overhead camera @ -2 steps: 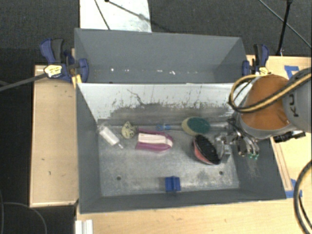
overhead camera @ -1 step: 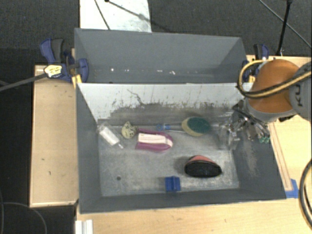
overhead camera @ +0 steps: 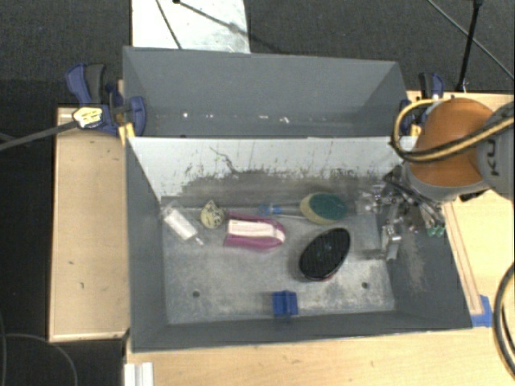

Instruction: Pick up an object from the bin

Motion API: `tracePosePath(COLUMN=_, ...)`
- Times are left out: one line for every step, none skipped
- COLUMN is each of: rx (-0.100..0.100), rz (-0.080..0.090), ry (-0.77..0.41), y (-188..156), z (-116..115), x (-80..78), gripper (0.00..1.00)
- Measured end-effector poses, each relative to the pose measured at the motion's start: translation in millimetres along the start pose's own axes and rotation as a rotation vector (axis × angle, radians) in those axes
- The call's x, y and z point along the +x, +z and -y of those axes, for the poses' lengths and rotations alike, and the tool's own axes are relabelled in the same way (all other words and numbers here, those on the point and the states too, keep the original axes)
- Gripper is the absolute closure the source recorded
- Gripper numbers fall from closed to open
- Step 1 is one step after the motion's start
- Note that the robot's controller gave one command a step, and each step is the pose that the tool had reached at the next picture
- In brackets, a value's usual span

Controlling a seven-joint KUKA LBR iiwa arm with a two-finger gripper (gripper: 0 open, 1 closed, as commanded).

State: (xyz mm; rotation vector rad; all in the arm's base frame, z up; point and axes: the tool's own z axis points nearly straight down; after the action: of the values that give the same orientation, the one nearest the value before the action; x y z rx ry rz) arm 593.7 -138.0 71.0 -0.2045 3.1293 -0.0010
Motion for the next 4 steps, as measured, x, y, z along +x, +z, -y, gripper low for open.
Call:
tracePosePath(rx=-0.005, rz=-0.007, ry=0.002, y=0.8, z=-63.2, x=51.0, gripper=0.00)
tracePosePath(rx=-0.005, rz=-0.007, ry=0.025, y=0.7, z=-120.1, x=82.0, gripper=0.00)
tracePosePath(rx=-0.001, rz=-0.004, ry=0.028, y=0.7, z=-115.9, x=81.1, gripper=1.00)
tracePosePath(rx=0.001, rz=0.001, ry=0.014, y=-40.3, z=-100.0, x=73.1, gripper=1.00)
